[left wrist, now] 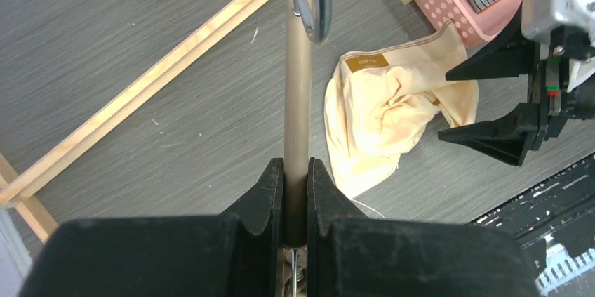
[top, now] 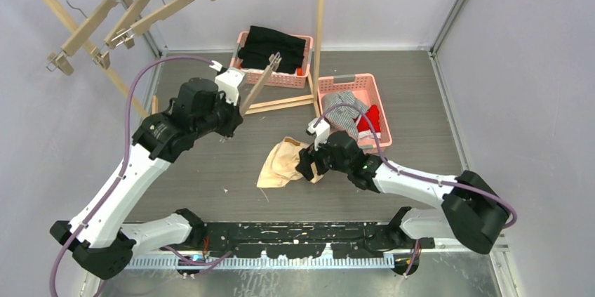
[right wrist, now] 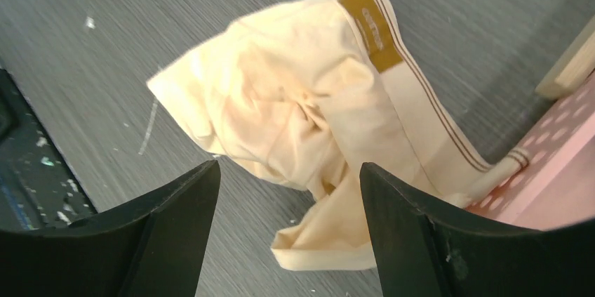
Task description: Remove the underwear clipped to the hanger
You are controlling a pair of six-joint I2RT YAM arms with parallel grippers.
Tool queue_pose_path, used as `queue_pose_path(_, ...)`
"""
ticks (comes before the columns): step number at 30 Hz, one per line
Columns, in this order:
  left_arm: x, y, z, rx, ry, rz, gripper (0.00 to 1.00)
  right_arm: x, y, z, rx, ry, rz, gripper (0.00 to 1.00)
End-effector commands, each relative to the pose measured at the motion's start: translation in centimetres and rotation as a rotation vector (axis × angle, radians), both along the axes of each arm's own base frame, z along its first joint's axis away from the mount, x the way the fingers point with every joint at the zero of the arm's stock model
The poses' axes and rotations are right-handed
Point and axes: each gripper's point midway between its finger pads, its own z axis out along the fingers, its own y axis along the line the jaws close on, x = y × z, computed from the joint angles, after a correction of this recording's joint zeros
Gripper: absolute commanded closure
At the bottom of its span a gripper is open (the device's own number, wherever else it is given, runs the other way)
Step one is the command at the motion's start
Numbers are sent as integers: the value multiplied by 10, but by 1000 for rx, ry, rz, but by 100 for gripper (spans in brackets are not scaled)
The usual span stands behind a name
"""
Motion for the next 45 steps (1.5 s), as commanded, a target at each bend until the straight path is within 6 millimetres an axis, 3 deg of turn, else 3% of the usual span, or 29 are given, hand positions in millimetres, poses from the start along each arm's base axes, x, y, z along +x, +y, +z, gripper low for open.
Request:
queue_pose_path(1,19,-2,22,-38,-57,6,100,14,10,10,21,-51,-43,21)
queue_pose_path(5,29,-5,18,-47,-35,4,100,16,14,-10,-25,-25,-52,21)
queue_pose_path(8,39,-7,27,-72,-54,-1,100,17,16,-30,-67,13,-52,22)
queue_pose_path(14,52,-4,34,-100,-52,0,100,14,27,-63,-120,113,-24,34)
queue_pose_path(19,55,-5,38,-130,-66,-6,100,19,24,-68,-154,121,-52,61)
queue_pose_path(21,55,-4,38,-137,-68,-4,100,20,22,-68,-168,122,-65,89)
queue_pose_path(22,56,-3,38,-140,-69,-2,100,21,20,-69,-173,125,-72,97)
queue_pose_path(24,55,-4,40,-153,-71,-9,100,20,21,-63,-168,120,-75,99)
queue_pose_path(28,57,-5,49,-183,-76,-21,100,18,27,-25,-122,38,-63,99)
queue_pose_path(31,62,-3,64,-206,-93,-25,100,24,32,27,-83,-73,-74,99)
queue_pose_path(35,70,-3,84,-241,-96,-49,100,38,22,100,-9,-225,-146,99)
queue_pose_path(40,87,-11,106,-279,-104,-75,100,53,-15,183,69,-413,-324,99)
queue_pose_path(45,96,-13,134,-291,-148,-76,100,65,-69,232,70,-549,-559,99)
